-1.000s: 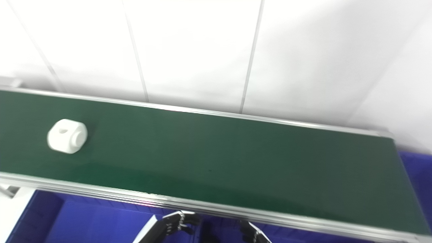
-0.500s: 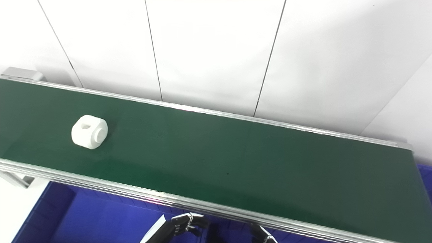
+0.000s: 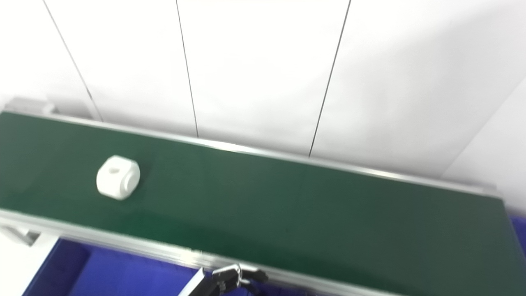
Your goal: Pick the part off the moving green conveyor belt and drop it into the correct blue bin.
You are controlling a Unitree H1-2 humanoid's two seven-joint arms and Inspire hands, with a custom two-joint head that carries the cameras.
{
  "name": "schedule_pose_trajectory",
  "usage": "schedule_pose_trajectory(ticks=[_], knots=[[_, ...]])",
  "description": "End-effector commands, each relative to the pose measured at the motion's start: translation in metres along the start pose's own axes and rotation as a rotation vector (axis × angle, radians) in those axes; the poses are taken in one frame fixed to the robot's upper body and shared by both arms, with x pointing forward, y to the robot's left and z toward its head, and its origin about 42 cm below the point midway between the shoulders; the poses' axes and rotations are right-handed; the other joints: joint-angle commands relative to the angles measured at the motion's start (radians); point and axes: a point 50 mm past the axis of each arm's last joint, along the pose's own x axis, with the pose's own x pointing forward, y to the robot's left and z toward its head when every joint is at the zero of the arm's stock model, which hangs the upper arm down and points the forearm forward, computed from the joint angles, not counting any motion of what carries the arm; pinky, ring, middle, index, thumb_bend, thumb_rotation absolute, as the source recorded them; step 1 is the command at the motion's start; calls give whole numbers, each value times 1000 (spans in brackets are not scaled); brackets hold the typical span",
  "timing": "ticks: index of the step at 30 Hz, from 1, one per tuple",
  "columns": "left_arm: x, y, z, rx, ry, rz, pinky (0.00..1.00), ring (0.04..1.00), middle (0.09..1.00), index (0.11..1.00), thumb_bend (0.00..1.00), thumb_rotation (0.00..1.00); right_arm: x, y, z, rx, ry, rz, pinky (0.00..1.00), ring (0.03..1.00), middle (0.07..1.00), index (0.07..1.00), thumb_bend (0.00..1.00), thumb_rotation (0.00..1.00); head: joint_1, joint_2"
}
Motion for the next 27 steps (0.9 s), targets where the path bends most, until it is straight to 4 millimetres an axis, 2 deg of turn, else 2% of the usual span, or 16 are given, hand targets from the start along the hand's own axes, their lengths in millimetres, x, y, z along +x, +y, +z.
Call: schedule_pose_trajectory(ticks=[1, 4, 7, 11, 14, 17, 19, 22, 27], knots=[[10, 2, 18, 4, -106, 26, 663, 751, 749, 688, 914, 733, 4, 1, 8, -35, -52, 2, 923, 936, 919, 866, 919, 918, -2, -1], [24, 11, 31, 22, -180, 87, 660, 758, 756, 689, 919, 730, 5, 2, 8, -34, -55, 0, 910, 930, 913, 861, 926, 923, -2, -4], [35, 22, 37, 60, -226, 132, 661, 778, 766, 689, 936, 698, 5, 3, 7, -39, -47, 2, 938, 943, 921, 864, 937, 925, -3, -7], [44, 39, 37, 132, -250, 177, 676, 780, 768, 686, 957, 673, 7, 3, 8, -33, -56, 0, 954, 949, 921, 866, 934, 917, -8, -8], [50, 51, 39, 185, -268, 206, 681, 795, 775, 687, 963, 662, 7, 4, 7, -15, -61, -5, 926, 935, 912, 863, 913, 916, -7, -9], [57, 61, 41, 254, -294, 241, 686, 785, 774, 694, 924, 605, 6, 5, 7, -26, -53, -2, 972, 952, 921, 869, 948, 913, -5, -9], [62, 68, 41, 302, -306, 270, 682, 783, 774, 696, 924, 603, 6, 4, 8, -23, -61, 4, 982, 954, 922, 871, 933, 905, -4, -8], [68, 77, 41, 359, -327, 313, 661, 781, 772, 699, 961, 606, 7, 4, 7, -10, -66, 7, 978, 950, 919, 869, 935, 904, -4, -8], [79, 95, 36, 507, -340, 389, 767, 814, 806, 728, 977, 574, 7, 3, 7, -9, -68, 7, 976, 948, 916, 869, 930, 910, -3, -5]])
